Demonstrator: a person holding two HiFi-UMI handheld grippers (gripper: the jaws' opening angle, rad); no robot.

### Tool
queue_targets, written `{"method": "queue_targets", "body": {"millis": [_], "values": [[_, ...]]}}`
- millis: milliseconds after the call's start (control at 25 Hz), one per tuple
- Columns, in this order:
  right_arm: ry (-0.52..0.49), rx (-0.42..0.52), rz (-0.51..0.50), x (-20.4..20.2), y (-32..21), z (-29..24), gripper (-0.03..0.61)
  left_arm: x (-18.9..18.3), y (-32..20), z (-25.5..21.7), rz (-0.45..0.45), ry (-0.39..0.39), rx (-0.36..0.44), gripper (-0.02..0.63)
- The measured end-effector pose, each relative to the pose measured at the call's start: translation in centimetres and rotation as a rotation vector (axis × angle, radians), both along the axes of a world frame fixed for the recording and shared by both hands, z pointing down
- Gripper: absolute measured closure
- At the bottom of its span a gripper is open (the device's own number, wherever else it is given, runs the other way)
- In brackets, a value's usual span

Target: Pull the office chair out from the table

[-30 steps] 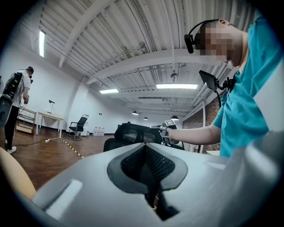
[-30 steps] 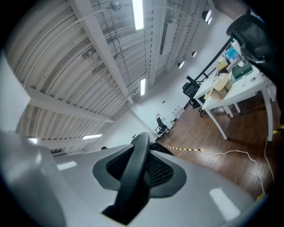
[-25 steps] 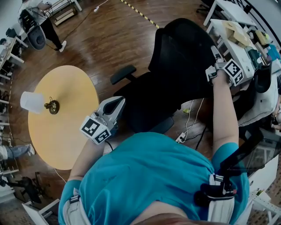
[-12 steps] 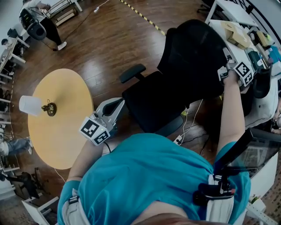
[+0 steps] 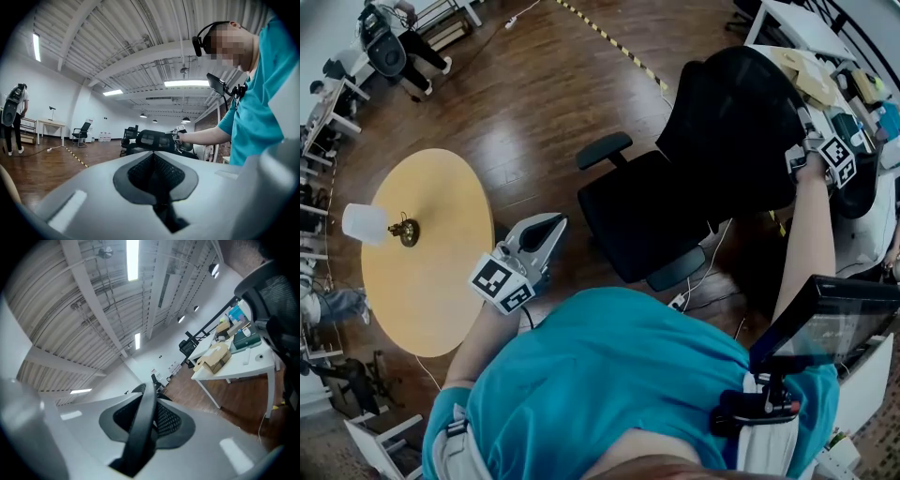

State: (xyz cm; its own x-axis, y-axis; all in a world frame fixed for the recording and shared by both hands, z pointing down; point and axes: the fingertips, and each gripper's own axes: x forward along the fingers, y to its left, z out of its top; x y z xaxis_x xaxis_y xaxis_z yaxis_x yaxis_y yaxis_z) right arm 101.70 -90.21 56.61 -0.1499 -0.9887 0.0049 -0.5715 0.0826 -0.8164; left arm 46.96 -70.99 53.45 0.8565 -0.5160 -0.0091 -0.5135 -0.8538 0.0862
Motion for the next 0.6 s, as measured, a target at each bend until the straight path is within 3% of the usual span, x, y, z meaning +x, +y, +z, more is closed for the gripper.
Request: {"method": "queue_targets", "body": {"millis": [360,480,600], "values": [[0.028,-0.03,0.064,4.0,0.8,0.5,0.508,-0.5,1.0,0.1,-0.026,-0.006,0.003,0.591],[0.051,-0.087,0.121,5.3,1.9,1.0,0.506,-0.7,1.4,0.2,-0.031,-0.007,0.004,0.591],[0.026,-0.042,0.102,6.6,1.4,1.4,0.502,0.0,1.7,0.4,-0.041,-0.003,0.008,0.591]]}}
